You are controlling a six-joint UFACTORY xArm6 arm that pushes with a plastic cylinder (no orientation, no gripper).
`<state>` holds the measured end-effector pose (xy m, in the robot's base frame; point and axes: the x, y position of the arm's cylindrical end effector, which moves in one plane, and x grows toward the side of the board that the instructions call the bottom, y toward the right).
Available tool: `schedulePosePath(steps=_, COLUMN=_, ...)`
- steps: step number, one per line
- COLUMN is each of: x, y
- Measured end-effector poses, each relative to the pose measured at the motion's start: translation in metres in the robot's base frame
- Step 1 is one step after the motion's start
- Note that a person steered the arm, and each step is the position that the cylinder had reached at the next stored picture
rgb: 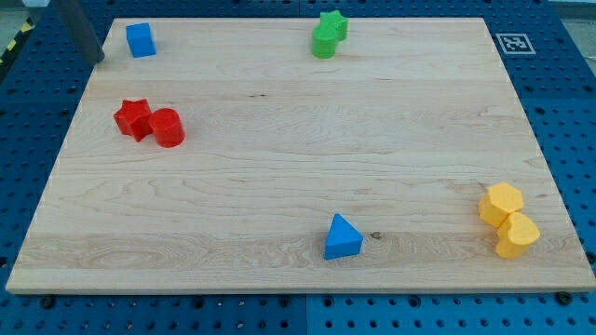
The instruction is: Move the cube downwards
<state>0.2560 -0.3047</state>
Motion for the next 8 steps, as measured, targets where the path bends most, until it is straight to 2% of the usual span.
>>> schedulePosePath(steps=1, x=-0.054, y=0.006)
schedulePosePath(steps=3, x=-0.045, y=0.022)
schedulePosePath(steps=5, x=-0.021, y=0.085)
schedulePosePath(steps=6, x=-0.02, y=0.075)
schedulePosePath(steps=7, x=-0.02, y=0.017)
schedulePosePath(steps=8, x=-0.02, y=0.007)
